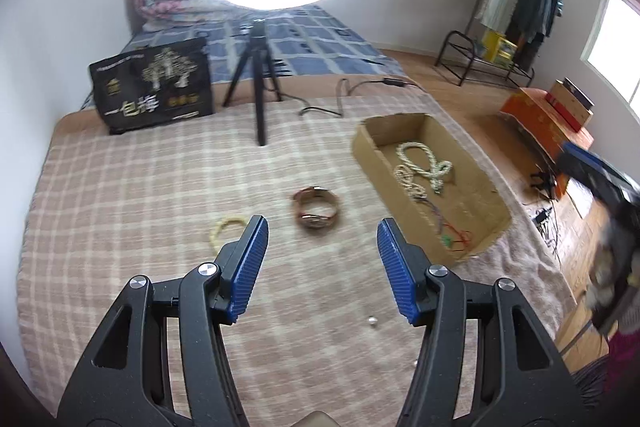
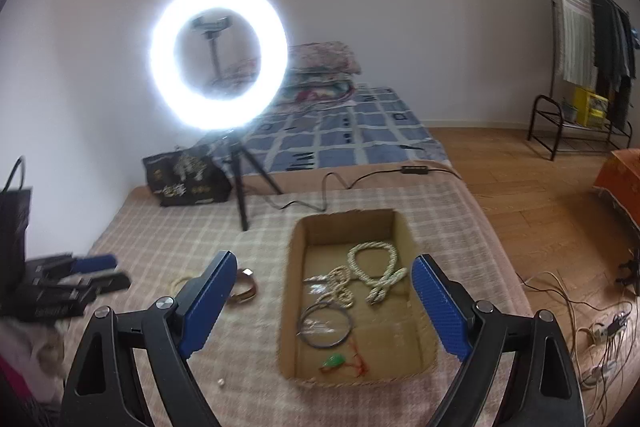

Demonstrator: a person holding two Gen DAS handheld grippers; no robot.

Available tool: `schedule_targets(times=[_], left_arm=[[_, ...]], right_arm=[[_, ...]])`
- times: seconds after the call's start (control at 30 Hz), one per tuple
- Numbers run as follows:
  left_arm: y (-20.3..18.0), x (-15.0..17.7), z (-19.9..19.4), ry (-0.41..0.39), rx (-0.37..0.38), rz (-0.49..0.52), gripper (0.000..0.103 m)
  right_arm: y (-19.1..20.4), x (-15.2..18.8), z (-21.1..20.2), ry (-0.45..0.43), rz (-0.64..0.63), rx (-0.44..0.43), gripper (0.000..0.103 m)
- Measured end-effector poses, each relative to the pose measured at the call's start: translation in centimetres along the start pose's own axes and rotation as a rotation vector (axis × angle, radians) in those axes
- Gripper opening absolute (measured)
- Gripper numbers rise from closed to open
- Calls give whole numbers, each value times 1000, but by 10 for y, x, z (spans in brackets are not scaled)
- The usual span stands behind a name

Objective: Organize jewelry
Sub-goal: 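Move the left tool to the yellow bead bracelet while the right tool approaches a pearl earring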

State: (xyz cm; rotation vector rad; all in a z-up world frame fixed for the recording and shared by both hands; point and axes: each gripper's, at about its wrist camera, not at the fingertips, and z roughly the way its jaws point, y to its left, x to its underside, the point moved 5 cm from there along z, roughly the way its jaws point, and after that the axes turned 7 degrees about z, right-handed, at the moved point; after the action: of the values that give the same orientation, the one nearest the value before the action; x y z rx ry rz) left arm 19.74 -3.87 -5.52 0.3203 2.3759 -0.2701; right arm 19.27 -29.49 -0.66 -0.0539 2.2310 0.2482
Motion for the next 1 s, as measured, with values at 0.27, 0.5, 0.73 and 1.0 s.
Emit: schedule_targets(times=[0.27,0.5,0.73,1.0], left_arm=[[42,13,12,37,-28,-62,58],[75,24,30,90,-42,-140,58],[95,34,54,151,-22,-197,52],[108,45,89,238,-13,-272,42]], right_arm=[[51,58,0,68,-70,-112,91],[81,120,32,206,-149,-133,76],[85,165,69,408,-135,-164,50],[82,176,91,465,-101,-160,50]])
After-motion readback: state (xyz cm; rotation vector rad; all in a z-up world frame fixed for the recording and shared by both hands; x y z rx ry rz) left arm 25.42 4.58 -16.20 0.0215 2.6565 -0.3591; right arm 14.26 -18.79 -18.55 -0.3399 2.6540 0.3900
